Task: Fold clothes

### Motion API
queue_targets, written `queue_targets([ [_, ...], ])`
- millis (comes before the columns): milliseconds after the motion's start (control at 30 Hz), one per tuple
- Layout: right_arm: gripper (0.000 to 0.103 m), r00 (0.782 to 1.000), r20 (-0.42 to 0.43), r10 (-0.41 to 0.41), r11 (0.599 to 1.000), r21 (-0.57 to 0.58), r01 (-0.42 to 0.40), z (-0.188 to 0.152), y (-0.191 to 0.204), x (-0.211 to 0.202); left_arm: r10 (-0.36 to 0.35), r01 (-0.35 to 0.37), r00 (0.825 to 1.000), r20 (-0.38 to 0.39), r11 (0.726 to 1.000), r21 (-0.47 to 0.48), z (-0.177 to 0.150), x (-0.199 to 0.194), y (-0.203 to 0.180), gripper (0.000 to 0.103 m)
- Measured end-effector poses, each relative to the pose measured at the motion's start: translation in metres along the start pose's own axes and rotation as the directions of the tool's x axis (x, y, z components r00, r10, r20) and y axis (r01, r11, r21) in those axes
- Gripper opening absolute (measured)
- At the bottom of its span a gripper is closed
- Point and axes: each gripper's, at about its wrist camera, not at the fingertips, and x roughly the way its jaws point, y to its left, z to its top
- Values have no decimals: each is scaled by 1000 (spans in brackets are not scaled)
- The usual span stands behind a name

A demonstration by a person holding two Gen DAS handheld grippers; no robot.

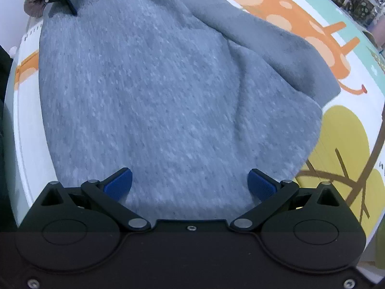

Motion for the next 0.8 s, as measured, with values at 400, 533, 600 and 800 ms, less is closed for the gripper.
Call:
queue_targets([
  [400,98,992,-80,-94,995,-26,92,-22,0,-33,42,-43,998,-40,999,-17,-10,-24,0,103],
  [533,96,990,-57,-126,991,-54,123,-21,8,-52,71,-72,995,-69,997,-8,-9,-37,1,103],
  [600,96,990,-33,-140,988,-67,137,-19,12,-63,80,-80,993,-83,997,9,-7,-45,-1,103],
  [800,96,983,67,-173,979,-96,179,-7,34,-95,102,-101,993,54,995,-22,3,-85,-12,103],
])
